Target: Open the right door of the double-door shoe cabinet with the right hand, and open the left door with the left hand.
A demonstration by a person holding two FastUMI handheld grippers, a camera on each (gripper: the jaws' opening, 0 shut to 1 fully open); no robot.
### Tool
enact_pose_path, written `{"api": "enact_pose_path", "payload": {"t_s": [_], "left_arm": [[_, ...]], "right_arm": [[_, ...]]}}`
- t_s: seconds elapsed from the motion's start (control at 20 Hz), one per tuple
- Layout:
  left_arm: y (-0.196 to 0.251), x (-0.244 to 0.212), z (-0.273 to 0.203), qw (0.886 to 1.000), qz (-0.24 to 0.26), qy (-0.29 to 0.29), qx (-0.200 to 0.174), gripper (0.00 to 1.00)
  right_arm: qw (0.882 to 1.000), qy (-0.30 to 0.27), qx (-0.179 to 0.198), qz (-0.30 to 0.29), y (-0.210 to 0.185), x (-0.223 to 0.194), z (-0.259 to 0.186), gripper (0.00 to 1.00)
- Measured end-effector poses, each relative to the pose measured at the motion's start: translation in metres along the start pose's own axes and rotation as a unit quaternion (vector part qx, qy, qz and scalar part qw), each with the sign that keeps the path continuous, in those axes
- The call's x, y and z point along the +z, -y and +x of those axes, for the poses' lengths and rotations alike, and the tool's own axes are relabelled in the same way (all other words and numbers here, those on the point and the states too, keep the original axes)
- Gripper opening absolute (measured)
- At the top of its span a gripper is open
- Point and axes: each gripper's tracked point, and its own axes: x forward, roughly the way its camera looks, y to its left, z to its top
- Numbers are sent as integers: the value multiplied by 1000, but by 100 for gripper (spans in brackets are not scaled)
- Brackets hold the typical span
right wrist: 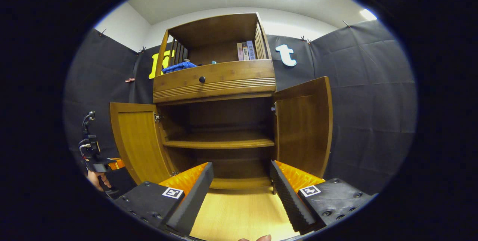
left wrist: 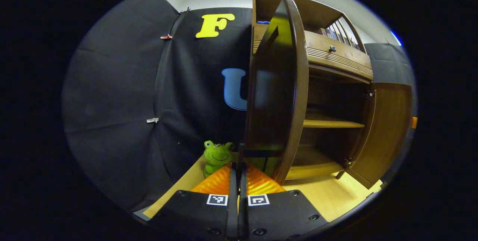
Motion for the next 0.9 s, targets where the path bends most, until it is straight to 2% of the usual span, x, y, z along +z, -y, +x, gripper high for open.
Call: {"api": "enact_pose_path", "payload": {"t_s": [0.05,0.2,0.4,0.65,0.75,0.8,0.9], "left_arm": [[-1,0,0,1000,-5,0,-5,6],[-1,1,-2,1000,-10,5,-6,6],[-3,-1,-9,1000,9,9,2,6],[-9,1,-32,999,37,20,26,14],[-6,5,-41,998,45,26,32,12],[-2,5,-44,998,45,30,31,17],[-2,6,-52,997,50,32,49,43]], "right_arm": [[1000,0,-1,-1,0,0,0,97],[1000,-2,-4,1,-2,-2,4,97],[1000,-8,-2,1,-6,-5,6,97],[1000,-9,8,4,-8,-6,10,97],[1000,-11,14,9,-8,-7,12,97],[1000,-12,17,10,-7,-8,12,97],[1000,-15,25,9,-5,-8,11,97]]}}
